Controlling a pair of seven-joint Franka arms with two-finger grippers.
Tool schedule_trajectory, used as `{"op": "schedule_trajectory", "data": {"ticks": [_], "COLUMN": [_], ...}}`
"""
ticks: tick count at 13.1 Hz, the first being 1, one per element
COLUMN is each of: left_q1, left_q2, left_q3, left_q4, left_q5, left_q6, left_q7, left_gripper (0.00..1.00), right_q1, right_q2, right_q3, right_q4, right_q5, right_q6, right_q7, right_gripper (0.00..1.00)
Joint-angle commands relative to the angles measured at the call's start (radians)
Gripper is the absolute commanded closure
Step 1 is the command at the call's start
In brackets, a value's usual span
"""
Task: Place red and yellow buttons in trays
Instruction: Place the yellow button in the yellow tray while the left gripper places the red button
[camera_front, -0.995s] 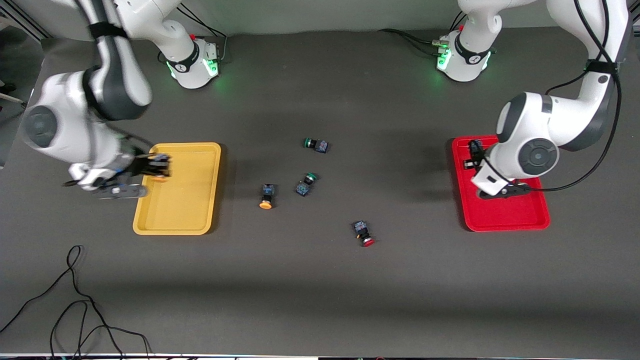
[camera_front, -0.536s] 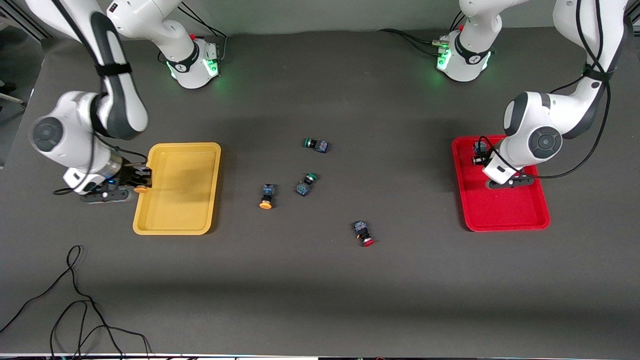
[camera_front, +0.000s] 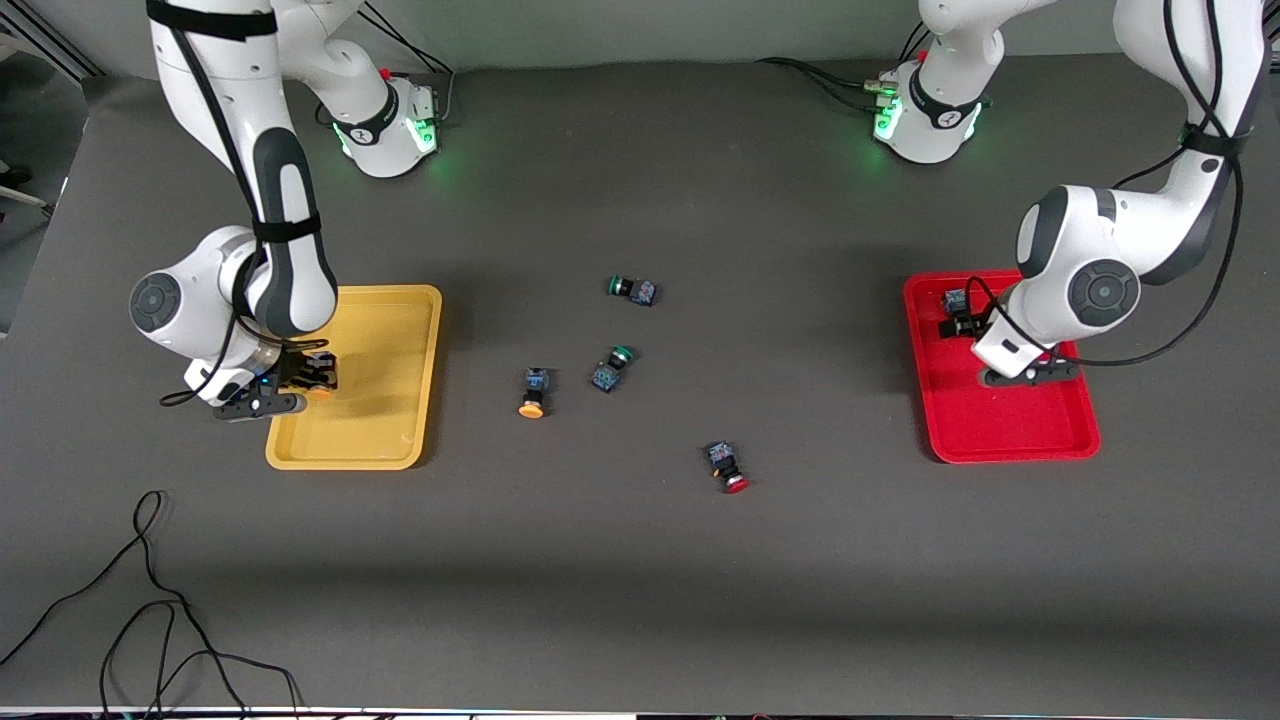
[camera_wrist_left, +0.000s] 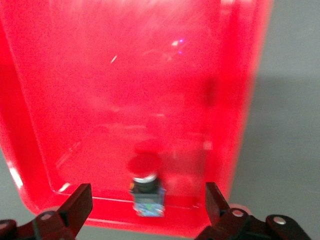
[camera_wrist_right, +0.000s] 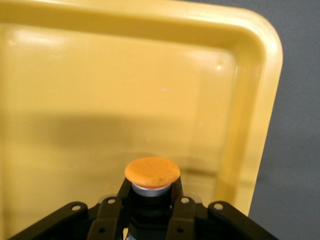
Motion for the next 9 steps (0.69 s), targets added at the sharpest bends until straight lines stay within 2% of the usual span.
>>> {"op": "schedule_trajectory", "data": {"ticks": [1,3,4,6,8,9], "left_q1": [-0.182,-0.31,-0.364,-0.462,-0.51,-0.525], "left_q2": [0.069,0.204,0.297,0.474,0.62,0.668], "left_q3": [-0.017,-0.017,-0.017,-0.017,-0.014,-0.011], "left_q4": [0.252,0.483,0.603,0.818,0.97,1.004], "left_q5": [-0.052,-0.057,-0.06,-0.062,-0.062,-0.062], "left_q6": [-0.204,-0.291,-0.302,-0.303,-0.243,-0.187], "left_q7": [-0.222,-0.438,-0.526,-0.672,-0.743,-0.775], "left_gripper": [0.0,0.0,0.0,0.0,0.0,0.0], "right_q1": [0.007,0.023,0.033,0.033,0.04,0.041], "right_q2": [-0.014,-0.021,-0.021,-0.021,-0.027,-0.028], "right_q3": [-0.012,-0.044,-0.076,-0.09,-0.108,-0.107], "right_q4": [0.047,0.095,0.13,0.185,0.277,0.334], "right_q5": [0.031,0.022,-0.019,-0.077,-0.155,-0.201], "right_q6": [-0.036,-0.125,-0.167,-0.231,-0.34,-0.407], "right_q7": [-0.01,0.014,0.028,0.068,0.152,0.224], "right_gripper": [0.0,0.0,0.0,0.0,0.0,0.0]}}
